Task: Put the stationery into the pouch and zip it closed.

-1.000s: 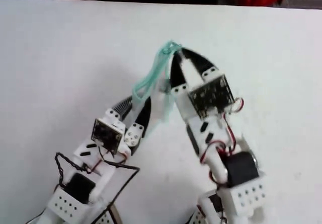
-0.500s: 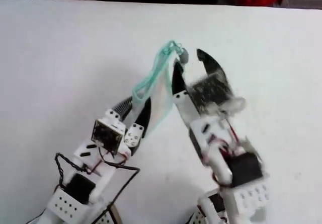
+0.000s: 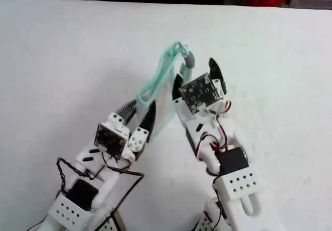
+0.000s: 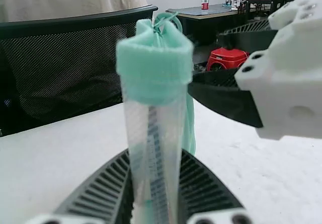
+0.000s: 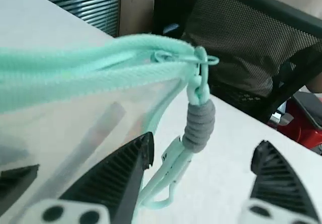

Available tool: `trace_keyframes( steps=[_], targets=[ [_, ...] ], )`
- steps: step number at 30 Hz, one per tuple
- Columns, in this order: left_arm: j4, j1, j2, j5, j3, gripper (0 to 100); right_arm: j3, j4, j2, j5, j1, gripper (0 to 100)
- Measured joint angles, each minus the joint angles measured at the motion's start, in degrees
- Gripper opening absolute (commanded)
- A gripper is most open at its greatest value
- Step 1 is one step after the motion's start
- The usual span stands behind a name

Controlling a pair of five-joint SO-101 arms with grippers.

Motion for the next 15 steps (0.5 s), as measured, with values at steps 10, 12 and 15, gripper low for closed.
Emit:
trace_keyframes(
  steps=[10, 12, 15],
  targets=[
    [0.00, 0.00, 0.00, 0.00, 0.00, 5, 0.00, -13.71, 8.44, 3.87, 0.26, 32.4],
    [0.00, 0.00, 0.00, 0.00, 0.00, 5, 0.00, -15.91, 11.52, 4.75, 0.79, 32.4],
    [0.00, 0.00, 0.00, 0.00, 0.00, 5, 0.00, -18.29, 14.42, 5.19, 0.97, 32.3]
  ],
)
